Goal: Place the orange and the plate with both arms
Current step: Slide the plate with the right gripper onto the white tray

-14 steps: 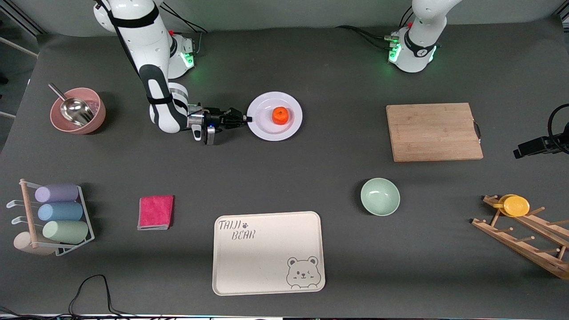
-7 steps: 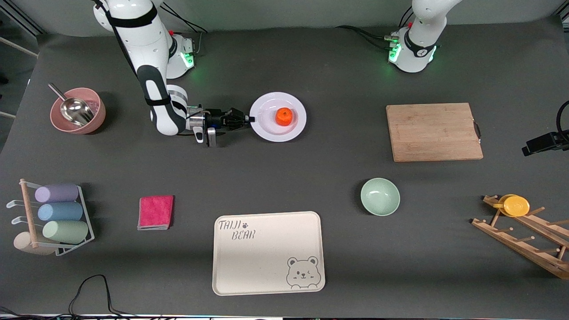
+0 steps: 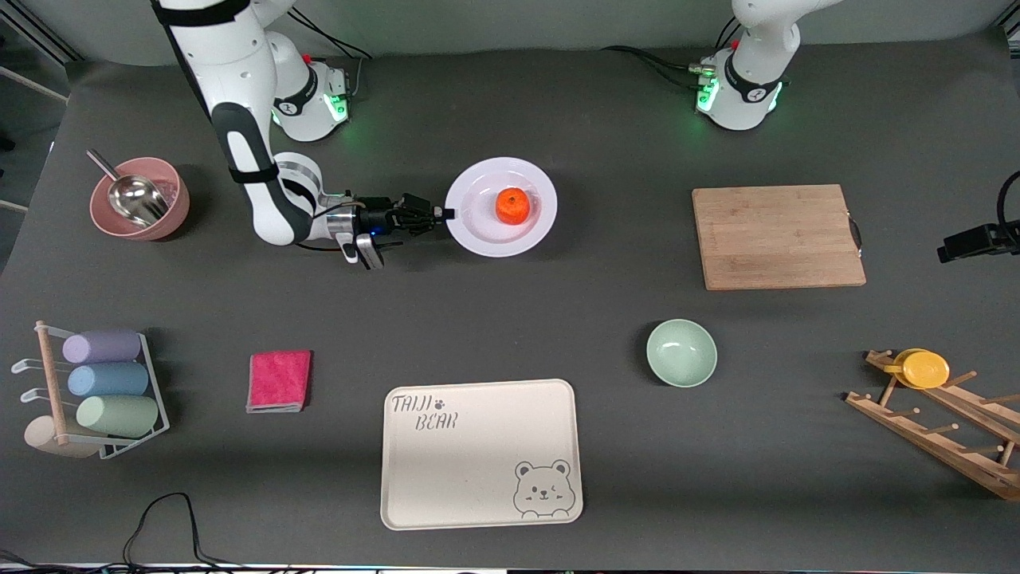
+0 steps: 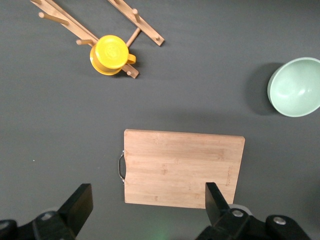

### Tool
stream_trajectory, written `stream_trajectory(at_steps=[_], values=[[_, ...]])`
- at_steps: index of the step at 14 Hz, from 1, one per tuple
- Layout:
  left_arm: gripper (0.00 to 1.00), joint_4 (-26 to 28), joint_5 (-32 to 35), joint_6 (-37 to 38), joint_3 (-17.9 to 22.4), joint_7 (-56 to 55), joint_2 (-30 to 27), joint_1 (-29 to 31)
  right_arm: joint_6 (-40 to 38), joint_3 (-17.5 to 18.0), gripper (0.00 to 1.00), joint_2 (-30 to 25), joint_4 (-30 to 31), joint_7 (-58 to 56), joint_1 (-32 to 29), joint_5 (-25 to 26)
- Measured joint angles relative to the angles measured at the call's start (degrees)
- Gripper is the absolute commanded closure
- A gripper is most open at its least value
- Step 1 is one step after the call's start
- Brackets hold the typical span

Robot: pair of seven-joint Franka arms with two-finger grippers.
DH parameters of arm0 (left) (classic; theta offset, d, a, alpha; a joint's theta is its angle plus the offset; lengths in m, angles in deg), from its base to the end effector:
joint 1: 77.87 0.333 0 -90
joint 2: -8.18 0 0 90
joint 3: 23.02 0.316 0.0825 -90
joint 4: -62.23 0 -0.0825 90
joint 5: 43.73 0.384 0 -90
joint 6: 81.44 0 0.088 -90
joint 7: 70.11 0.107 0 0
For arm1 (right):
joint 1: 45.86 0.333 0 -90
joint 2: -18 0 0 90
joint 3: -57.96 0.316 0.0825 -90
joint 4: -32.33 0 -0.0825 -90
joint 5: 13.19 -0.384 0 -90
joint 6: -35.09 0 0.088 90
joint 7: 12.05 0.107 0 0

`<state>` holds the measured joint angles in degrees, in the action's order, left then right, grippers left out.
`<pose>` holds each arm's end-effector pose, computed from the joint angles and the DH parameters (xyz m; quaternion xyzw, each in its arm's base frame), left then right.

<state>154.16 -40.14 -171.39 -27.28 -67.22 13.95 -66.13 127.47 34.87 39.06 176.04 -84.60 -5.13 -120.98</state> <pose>0.5721 0.0838 0.5518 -0.9966 -0.0378 0.0696 0.0213 0.3818 0.2119 0.1679 -0.7368 -0.0145 0.0015 0.6760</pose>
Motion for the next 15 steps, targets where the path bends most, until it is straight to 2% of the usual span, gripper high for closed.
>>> stream_trajectory(at_steps=[1, 2, 4, 6, 9, 12, 15], values=[[0.00, 1.61, -0.22, -0.01, 3.40, -0.01, -1.32, -4.33, 0.08, -1.12, 1.00, -0.27, -1.03, 1.30, -0.01, 1.36], [0.00, 3.11, -0.58, 0.00, 5.14, -0.08, -2.67, -6.90, 0.21, -2.37, 1.00, -0.20, -2.51, 2.96, -0.06, 2.84], [0.00, 5.72, -1.11, 0.20, 6.09, -0.25, -5.52, -9.23, 1.05, -5.02, 1.00, 0.66, -7.23, 7.38, -0.43, 5.99], [0.00, 8.82, -1.69, -0.58, 6.12, -0.53, -8.46, -10.58, 1.42, -6.16, 1.00, 3.14, -14.31, 12.68, -2.36, 7.53], [0.00, 12.54, -3.31, -3.13, 6.13, -0.60, -11.53, -11.02, 1.60, -6.31, 1.00, 10.36, -27.92, 19.80, -6.01, 7.81], [0.00, 13.67, -3.80, -3.22, 6.17, -0.61, -11.88, -11.56, 1.56, -6.19, 1.00, 20.17, -44.84, 28.30, -10.37, 7.50], [0.00, 14.47, -3.94, -3.17, 6.13, -2.16, -11.87, -13.89, 1.38, -4.95, 1.00, 29.18, -59.51, 34.92, -14.11, 2.30]])
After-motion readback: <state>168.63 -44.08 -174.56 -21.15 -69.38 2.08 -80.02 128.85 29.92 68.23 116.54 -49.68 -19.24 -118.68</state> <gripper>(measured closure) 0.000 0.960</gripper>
